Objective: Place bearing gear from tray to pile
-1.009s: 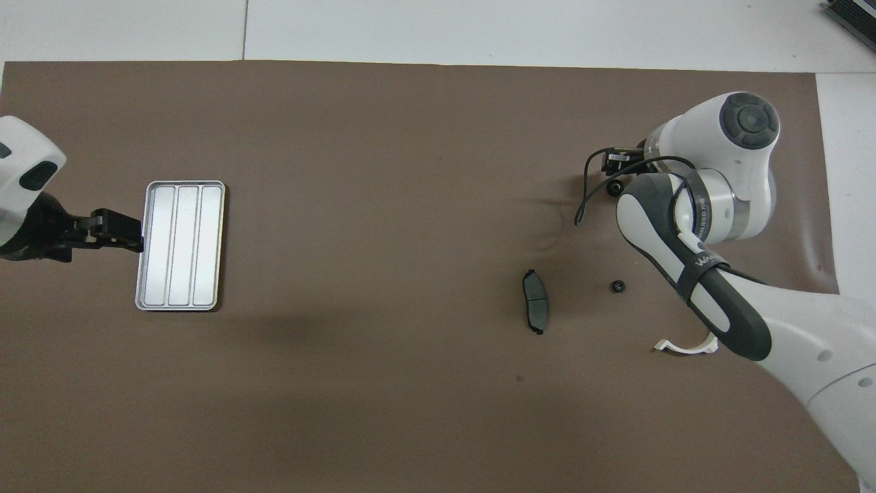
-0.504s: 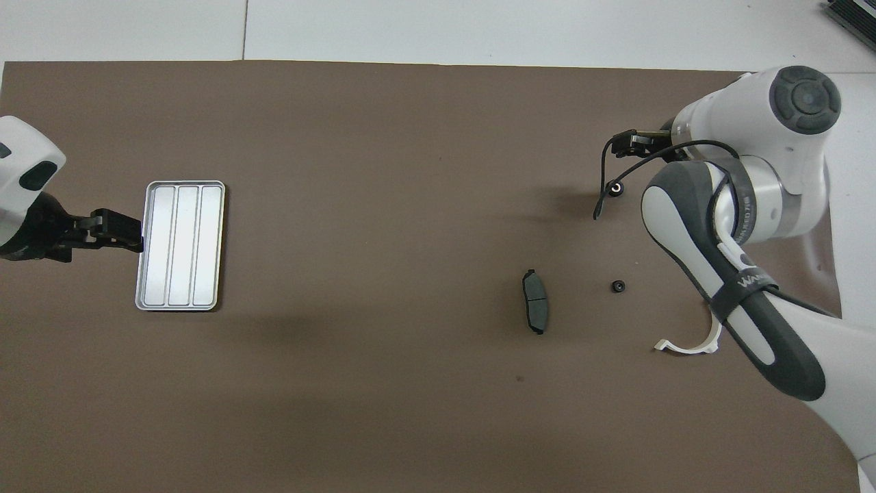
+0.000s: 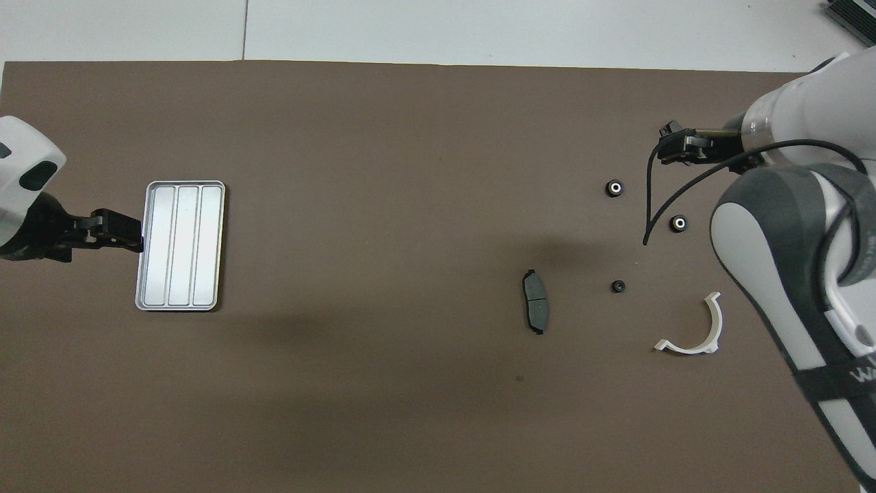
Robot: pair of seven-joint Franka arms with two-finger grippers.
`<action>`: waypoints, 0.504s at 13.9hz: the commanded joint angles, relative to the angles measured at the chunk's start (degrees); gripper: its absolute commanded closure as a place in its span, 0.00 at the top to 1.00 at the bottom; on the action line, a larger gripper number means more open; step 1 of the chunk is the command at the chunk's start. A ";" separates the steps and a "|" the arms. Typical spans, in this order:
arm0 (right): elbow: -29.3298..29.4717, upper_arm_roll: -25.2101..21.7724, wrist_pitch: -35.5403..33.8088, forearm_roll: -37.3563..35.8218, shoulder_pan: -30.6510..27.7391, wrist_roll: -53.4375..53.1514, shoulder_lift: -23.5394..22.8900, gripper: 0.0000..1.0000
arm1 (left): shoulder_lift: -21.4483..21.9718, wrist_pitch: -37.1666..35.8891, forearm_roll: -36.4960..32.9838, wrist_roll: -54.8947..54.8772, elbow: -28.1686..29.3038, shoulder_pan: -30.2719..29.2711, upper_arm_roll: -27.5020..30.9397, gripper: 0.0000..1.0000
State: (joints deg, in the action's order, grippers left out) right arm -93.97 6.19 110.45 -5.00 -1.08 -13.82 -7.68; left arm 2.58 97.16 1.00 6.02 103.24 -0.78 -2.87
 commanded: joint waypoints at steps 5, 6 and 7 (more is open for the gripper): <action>-2.09 0.49 -11.91 2.71 0.02 2.48 6.80 1.00 | 1.64 1.10 -1.09 0.22 1.70 -0.27 -0.21 1.00; -2.35 0.49 -12.53 2.89 0.02 3.18 7.15 1.00 | 1.64 1.18 -1.09 0.22 1.70 -0.27 -0.21 1.00; -2.35 0.49 -12.37 2.90 -0.06 3.53 7.15 1.00 | 1.64 1.18 -1.09 0.22 1.70 -0.27 -0.21 1.00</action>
State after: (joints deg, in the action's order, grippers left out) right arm -94.61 6.46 98.34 -3.38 -0.50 -12.92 -1.79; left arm 2.58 97.17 1.00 6.02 103.24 -0.78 -2.87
